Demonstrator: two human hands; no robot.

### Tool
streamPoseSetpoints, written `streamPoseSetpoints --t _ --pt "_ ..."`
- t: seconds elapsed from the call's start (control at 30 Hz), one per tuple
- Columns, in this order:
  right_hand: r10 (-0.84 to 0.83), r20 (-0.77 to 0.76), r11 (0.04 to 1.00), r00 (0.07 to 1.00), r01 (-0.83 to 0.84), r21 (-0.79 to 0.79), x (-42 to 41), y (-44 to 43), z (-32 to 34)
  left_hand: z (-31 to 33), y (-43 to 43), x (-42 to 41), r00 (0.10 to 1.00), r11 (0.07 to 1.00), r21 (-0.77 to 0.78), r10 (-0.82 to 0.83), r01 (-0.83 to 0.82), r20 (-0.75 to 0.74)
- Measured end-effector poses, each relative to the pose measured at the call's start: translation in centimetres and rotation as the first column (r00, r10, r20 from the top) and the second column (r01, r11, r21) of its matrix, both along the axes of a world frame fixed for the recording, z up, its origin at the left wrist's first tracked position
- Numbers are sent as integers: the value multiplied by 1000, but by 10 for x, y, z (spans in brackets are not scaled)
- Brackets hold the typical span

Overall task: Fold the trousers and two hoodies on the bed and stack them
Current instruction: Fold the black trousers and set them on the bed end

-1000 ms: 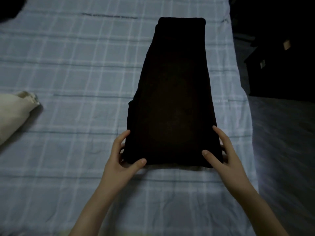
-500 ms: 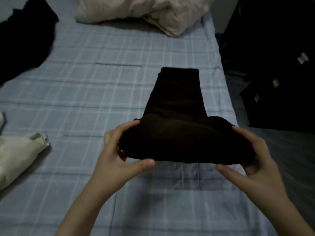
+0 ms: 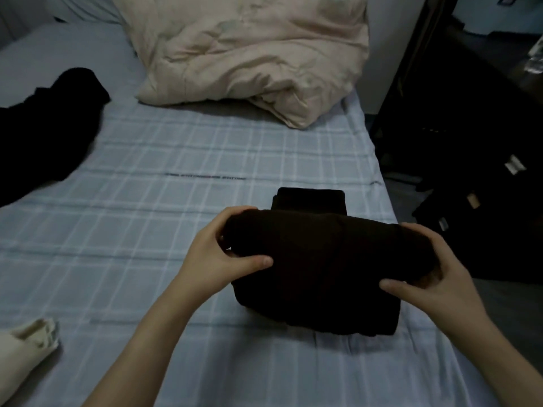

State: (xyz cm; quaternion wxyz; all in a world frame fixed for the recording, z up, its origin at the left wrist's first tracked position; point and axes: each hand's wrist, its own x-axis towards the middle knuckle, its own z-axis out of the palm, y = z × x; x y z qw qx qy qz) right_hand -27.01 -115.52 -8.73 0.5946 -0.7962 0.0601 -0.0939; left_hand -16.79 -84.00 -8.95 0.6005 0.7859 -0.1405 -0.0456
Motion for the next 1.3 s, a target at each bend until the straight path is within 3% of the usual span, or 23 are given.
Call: streamPoseSetpoints --t 0.1,0.3,0.4,0.67,0.83,1.07,1.3 --pt "-35 5 994 999 35 -105 22 -2 -4 -11 -4 19 1000 1000 -30 -4 4 -12" --pt "-10 40 999 999 9 42 63 2 -23 -38 -9 52 997 995 -67 78 -77 8" --pt "-55 125 998 991 58 -26 78 6 -37 -54 -22 61 995 981 -174 93 -86 36" --pt "52 121 972 991 -23 -232 111 -13 -63 -93 -44 104 993 998 -27 -50 53 106" --pt "106 -6 993 994 -107 -57 129 -27 -72 -102 -45 125 992 991 -66 -122 121 -20" --pt "-3 93 995 996 13 -99 177 -39 -82 -105 -57 157 995 992 -77 99 -97 22" --pt "-19 0 995 1000 19 -101 201 -46 -115 -140 -66 164 978 980 -51 187 -192 -88"
